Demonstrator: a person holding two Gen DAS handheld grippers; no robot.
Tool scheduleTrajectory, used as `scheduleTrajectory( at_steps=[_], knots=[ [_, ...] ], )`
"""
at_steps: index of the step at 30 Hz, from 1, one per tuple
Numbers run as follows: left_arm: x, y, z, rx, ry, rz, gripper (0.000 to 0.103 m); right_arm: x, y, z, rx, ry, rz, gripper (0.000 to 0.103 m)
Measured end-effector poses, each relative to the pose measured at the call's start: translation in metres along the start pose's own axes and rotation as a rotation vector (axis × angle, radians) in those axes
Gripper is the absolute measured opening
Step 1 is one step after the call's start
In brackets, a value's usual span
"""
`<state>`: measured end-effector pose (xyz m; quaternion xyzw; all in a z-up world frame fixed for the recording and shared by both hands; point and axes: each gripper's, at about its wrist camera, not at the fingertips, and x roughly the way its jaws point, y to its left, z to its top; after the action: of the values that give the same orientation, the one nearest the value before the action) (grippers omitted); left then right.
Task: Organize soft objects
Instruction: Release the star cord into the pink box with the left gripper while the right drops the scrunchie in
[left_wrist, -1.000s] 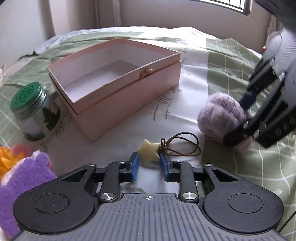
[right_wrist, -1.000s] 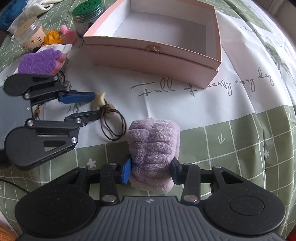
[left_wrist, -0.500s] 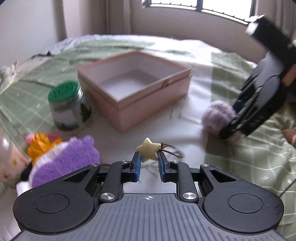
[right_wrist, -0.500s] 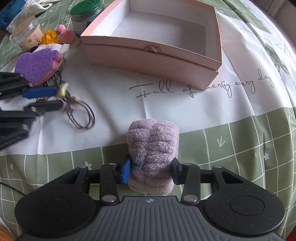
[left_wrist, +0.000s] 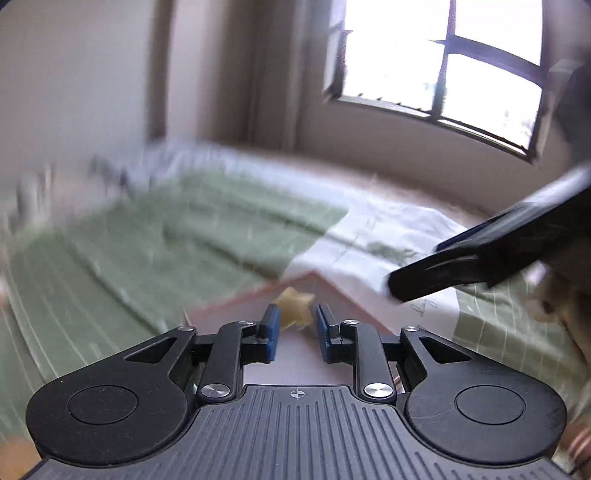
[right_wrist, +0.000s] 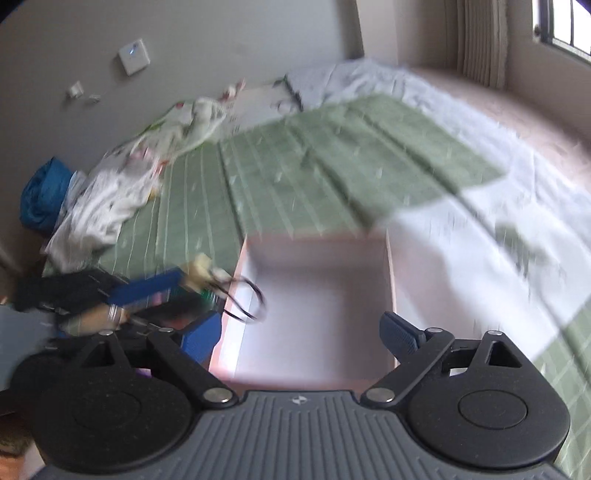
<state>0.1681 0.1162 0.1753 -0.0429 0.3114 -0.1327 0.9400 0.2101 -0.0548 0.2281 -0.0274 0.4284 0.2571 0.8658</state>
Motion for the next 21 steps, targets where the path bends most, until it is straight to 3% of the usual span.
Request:
scheduleTrajectory(
  at_steps=[2, 5, 10, 12, 14, 15, 18, 21],
  knots=[
    [0.010, 0.013, -0.008, -0.072, 0.050, -0.037, 0.025, 0.001, 0.003, 0.007, -0.050, 0.001, -0.035, 0.093],
    [0.011, 0.020, -0.032, -0.086, 0.073, -0.018, 0.025, 0.002, 0.005, -0.013, -0.133, 0.067, -0.042, 0.093],
    [-0.015, 0.018, -0.071, -0.102, 0.093, -0.078, 0.025, 0.046, -0.003, -0.087, -0.170, 0.349, -0.080, 0.090],
    [-0.036, 0.012, -0.088, -0.093, 0.102, -0.114, 0.025, 0.066, -0.005, -0.115, -0.196, 0.429, -0.115, 0.076],
    [-0.057, 0.009, -0.105, -0.074, 0.119, -0.136, 0.025, 0.084, -0.011, -0.137, -0.186, 0.533, -0.143, 0.042],
    [-0.066, 0.008, -0.113, -0.063, 0.124, -0.139, 0.025, 0.087, -0.013, -0.143, -0.178, 0.572, -0.142, 0.042],
    [-0.092, 0.012, -0.135, -0.035, 0.142, -0.149, 0.025, 0.066, -0.005, -0.135, -0.221, 0.529, -0.121, 0.039],
    [-0.099, 0.024, -0.152, -0.035, 0.181, -0.123, 0.025, 0.026, 0.004, -0.086, -0.168, 0.375, -0.054, 0.039]
  ],
)
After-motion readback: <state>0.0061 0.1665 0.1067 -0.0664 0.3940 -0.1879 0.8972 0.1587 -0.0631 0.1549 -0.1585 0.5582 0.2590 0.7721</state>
